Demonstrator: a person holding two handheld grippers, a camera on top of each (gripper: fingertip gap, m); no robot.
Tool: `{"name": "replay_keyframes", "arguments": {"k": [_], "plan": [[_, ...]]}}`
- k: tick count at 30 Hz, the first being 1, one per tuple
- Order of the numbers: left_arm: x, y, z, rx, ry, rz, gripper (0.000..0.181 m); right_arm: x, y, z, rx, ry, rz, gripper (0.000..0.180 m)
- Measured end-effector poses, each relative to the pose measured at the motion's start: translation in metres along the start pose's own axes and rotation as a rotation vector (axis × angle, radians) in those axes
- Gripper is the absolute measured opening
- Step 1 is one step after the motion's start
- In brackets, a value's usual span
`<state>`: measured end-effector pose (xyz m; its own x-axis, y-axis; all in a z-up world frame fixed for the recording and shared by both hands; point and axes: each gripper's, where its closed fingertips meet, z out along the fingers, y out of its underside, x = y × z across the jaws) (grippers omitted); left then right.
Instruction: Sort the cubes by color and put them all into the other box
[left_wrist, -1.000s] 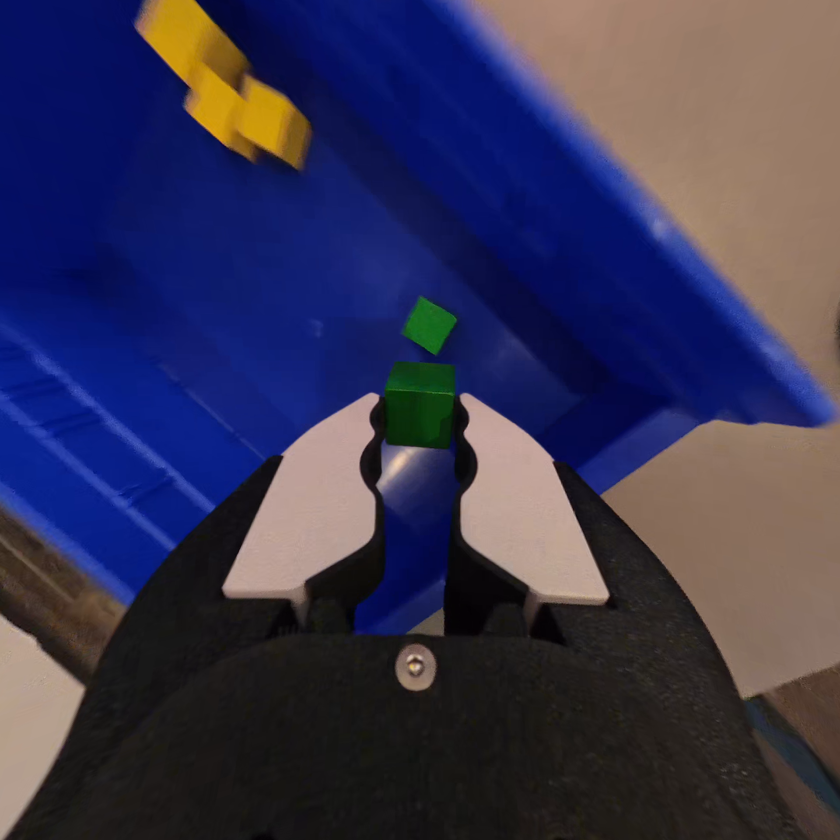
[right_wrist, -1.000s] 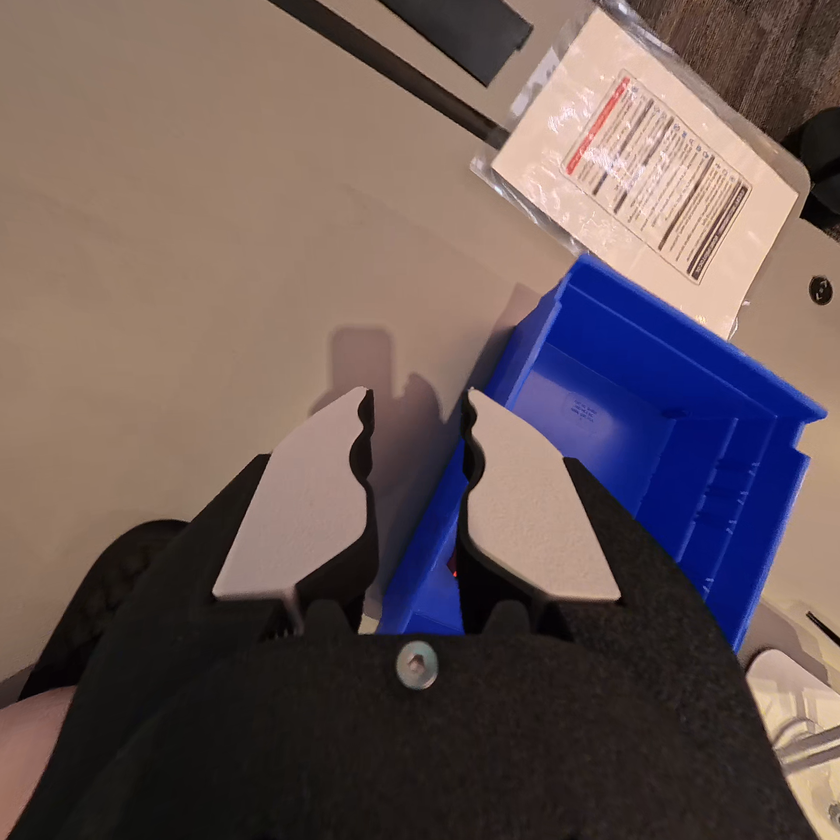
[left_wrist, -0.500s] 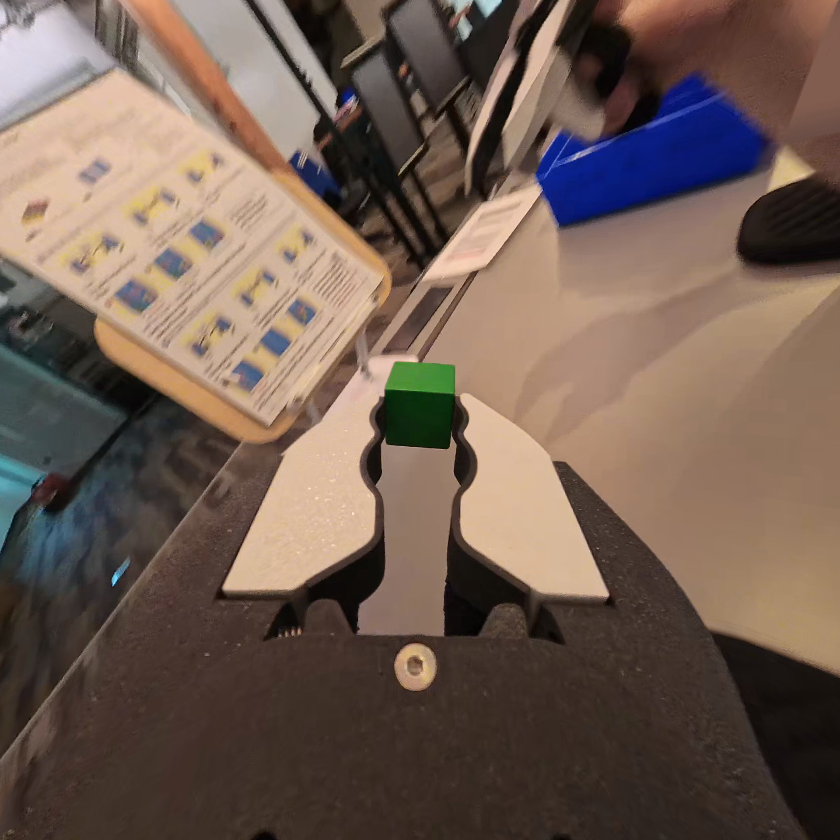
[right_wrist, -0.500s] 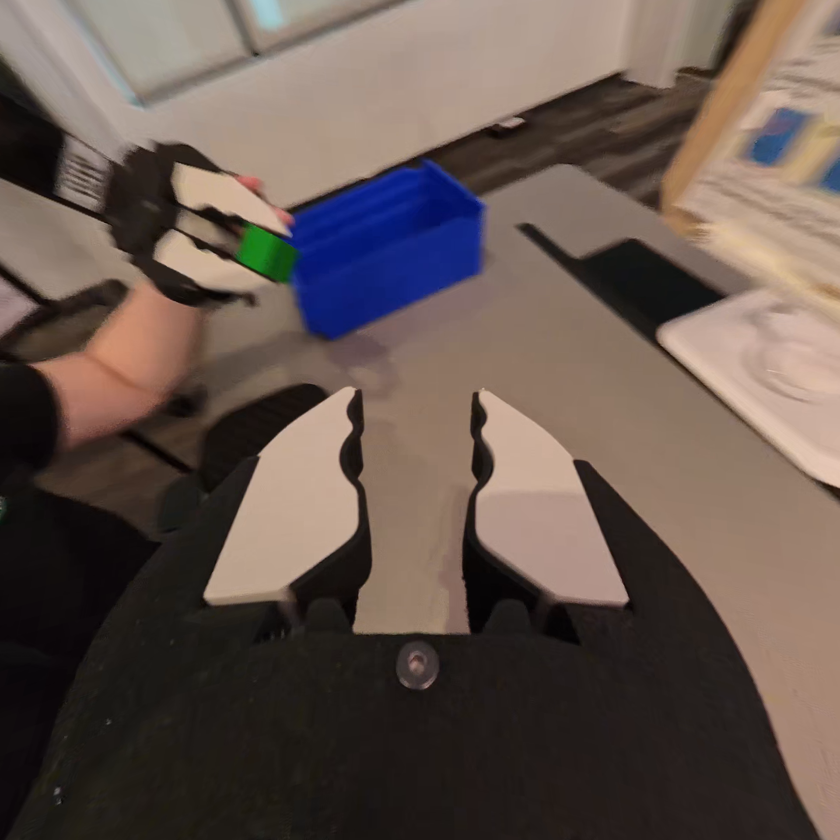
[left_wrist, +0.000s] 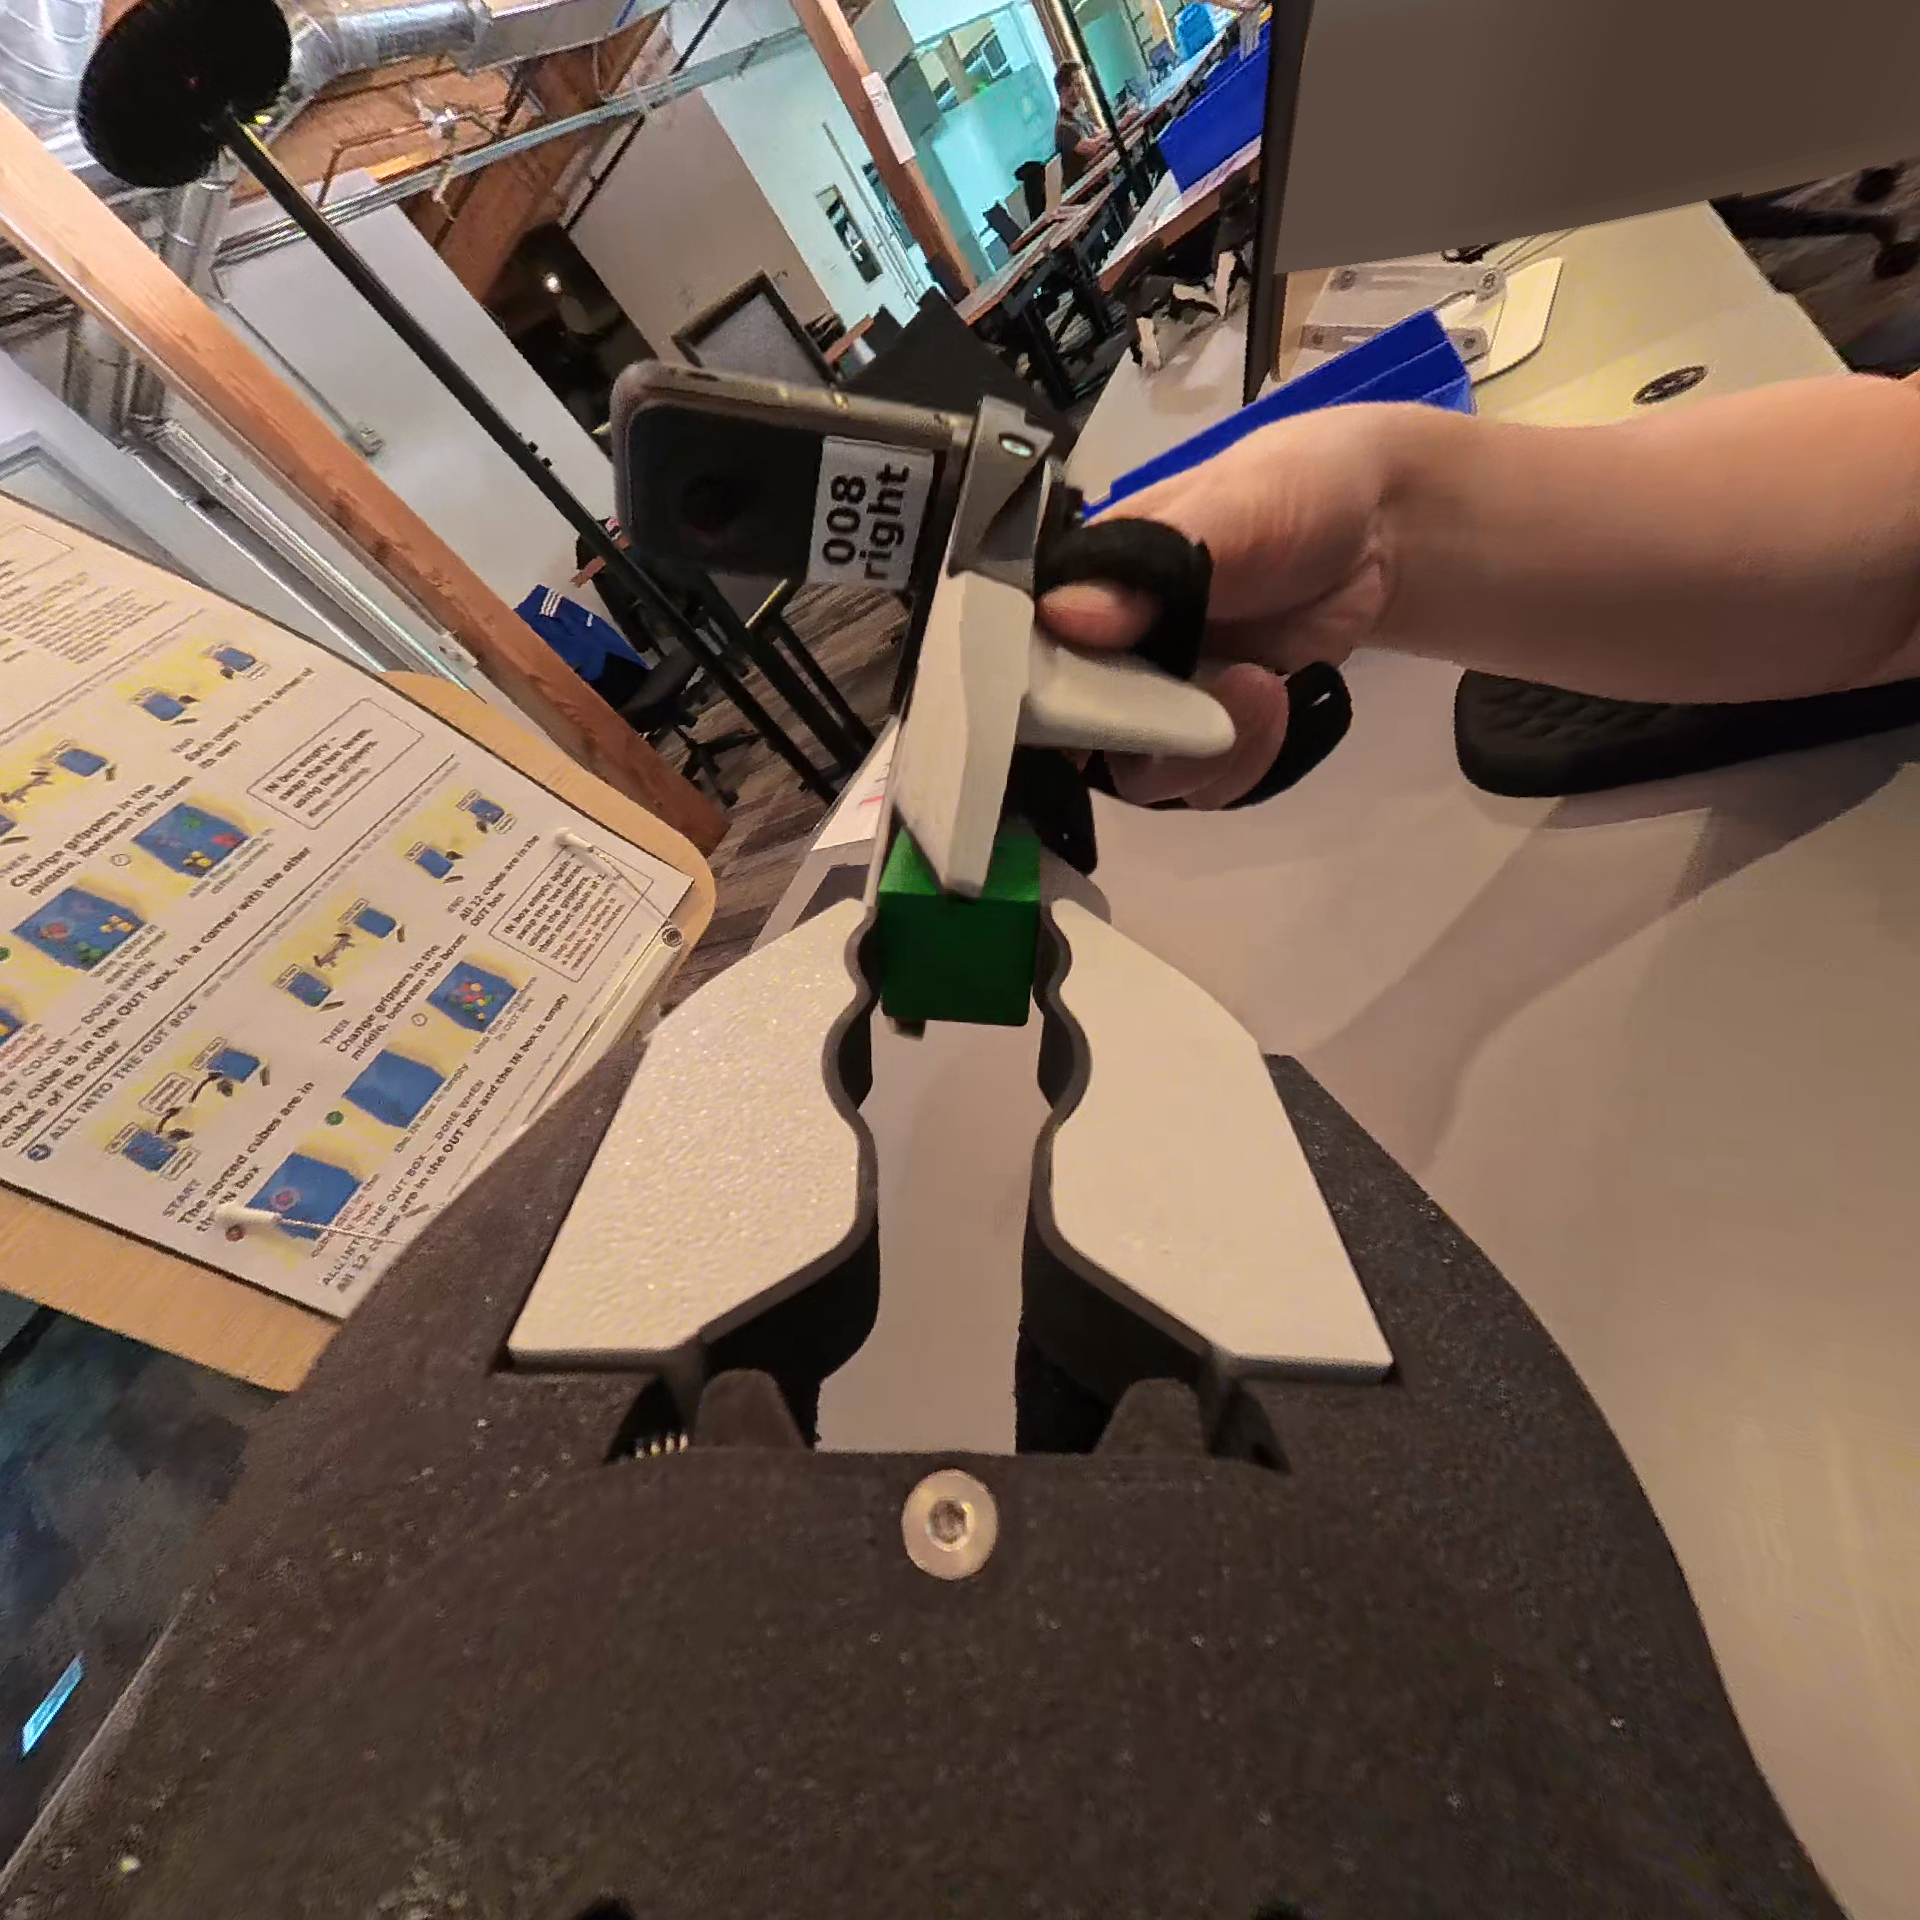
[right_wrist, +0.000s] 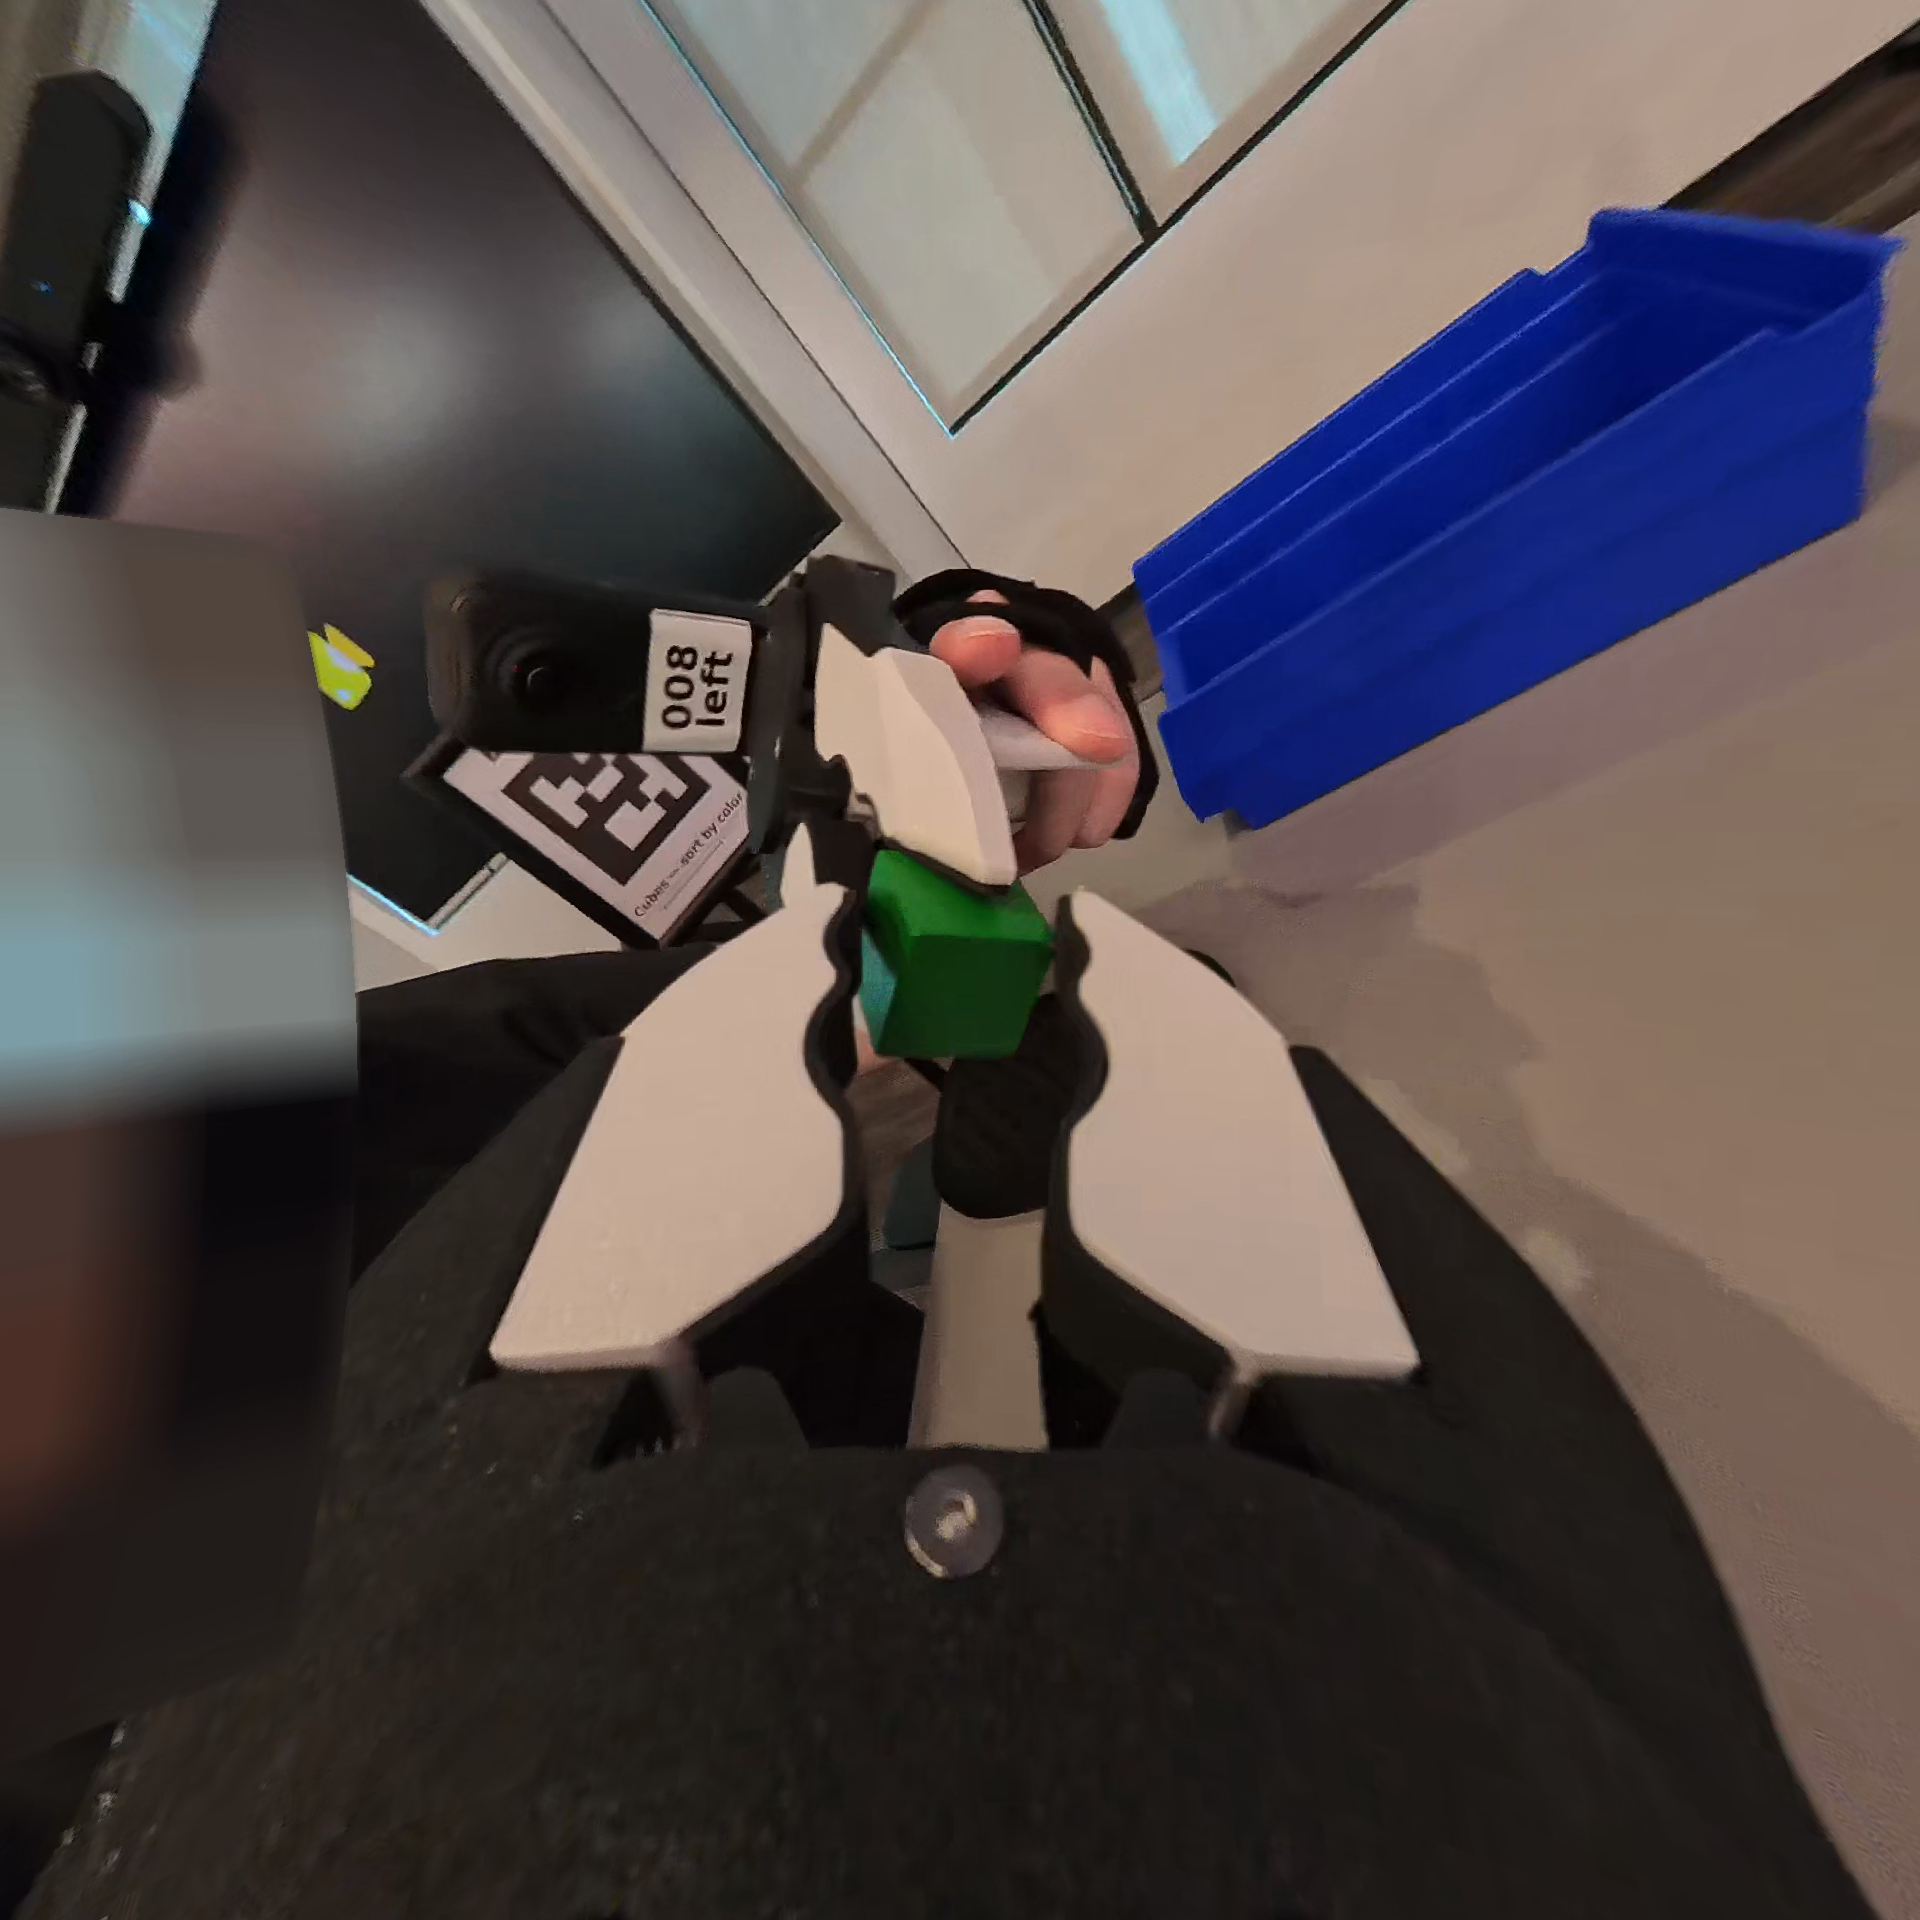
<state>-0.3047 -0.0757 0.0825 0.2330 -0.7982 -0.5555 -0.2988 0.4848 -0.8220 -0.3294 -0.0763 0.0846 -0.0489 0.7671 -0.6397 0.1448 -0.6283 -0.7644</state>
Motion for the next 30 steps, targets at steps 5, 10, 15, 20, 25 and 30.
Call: {"name": "replay_keyframes", "arguments": {"k": [5,10,15,20,25,30], "plan": [[0.001,0.002,0.002,0.015,0.005,-0.039,0.028,0.002,0.0,-0.006,-0.004,-0.077,0.073,0.029],[-0.002,0.005,0.003,0.012,-0.022,-0.032,0.029,0.005,-0.002,-0.01,-0.004,-0.109,0.105,0.028],[-0.002,0.002,0.004,0.026,-0.032,-0.004,0.028,0.002,-0.003,-0.011,0.001,-0.159,0.138,0.028],[-0.007,0.0,0.005,0.025,-0.075,0.026,0.028,-0.002,-0.002,-0.009,-0.008,-0.202,0.138,0.028],[-0.01,0.002,0.007,-0.001,-0.095,-0.034,0.029,0.001,-0.003,-0.013,-0.017,-0.178,0.11,0.028],[-0.018,0.01,-0.007,-0.004,-0.135,-0.187,0.036,-0.002,-0.018,-0.045,0.002,-0.093,0.017,0.028]]}}
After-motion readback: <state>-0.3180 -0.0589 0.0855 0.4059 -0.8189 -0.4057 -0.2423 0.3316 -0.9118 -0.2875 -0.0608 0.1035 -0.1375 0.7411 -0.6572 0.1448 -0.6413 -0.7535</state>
